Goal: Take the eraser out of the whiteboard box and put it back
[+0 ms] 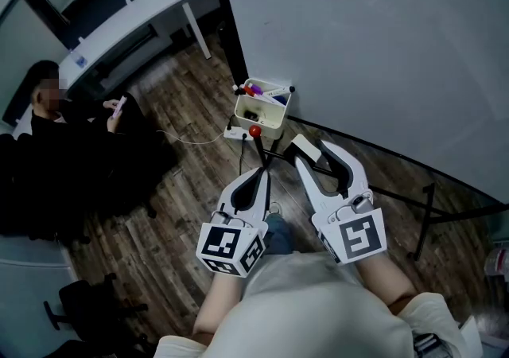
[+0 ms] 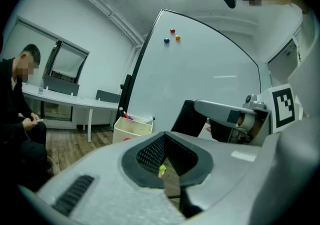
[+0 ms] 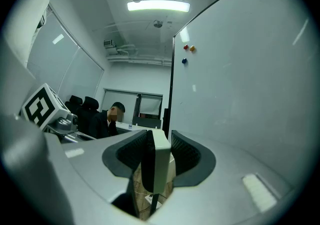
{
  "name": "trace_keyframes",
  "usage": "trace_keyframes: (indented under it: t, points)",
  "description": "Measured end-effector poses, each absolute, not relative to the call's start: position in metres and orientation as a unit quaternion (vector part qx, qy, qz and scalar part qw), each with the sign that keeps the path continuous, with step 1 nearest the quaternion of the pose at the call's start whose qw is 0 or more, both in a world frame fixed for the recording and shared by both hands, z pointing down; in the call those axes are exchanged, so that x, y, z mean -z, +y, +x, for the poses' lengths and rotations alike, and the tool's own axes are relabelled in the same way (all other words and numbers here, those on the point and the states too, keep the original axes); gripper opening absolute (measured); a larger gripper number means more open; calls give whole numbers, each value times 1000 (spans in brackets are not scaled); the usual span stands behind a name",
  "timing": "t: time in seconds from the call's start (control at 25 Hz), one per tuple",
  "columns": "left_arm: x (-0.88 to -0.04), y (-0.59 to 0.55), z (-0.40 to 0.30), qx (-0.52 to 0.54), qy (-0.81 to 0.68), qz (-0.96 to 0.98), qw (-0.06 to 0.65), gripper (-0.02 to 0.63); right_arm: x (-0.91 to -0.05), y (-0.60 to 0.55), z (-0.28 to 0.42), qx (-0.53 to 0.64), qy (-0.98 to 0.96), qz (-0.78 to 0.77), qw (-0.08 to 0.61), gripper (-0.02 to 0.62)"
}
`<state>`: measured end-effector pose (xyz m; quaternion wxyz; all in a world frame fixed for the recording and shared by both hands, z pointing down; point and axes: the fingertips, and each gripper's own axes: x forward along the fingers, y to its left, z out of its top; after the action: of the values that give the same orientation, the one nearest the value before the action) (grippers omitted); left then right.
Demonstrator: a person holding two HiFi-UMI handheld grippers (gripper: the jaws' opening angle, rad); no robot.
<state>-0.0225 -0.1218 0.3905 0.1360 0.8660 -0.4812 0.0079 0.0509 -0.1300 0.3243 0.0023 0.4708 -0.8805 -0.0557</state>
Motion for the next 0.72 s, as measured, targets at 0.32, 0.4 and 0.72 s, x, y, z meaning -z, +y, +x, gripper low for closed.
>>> trace_keyframes:
  t: [0.32, 0.4, 0.72]
  points:
    - [-389, -120, -22, -13, -484, 866, 124, 0, -321, -130, 52, 57, -880, 471, -10, 161]
    - [-389, -121, -22, -13, -483, 867, 123, 2, -324, -130, 52, 54, -881, 470, -3, 161]
    - [-391, -124, -23, -20, -483, 867, 124, 2, -322, -135, 52, 56, -883, 466, 0, 161]
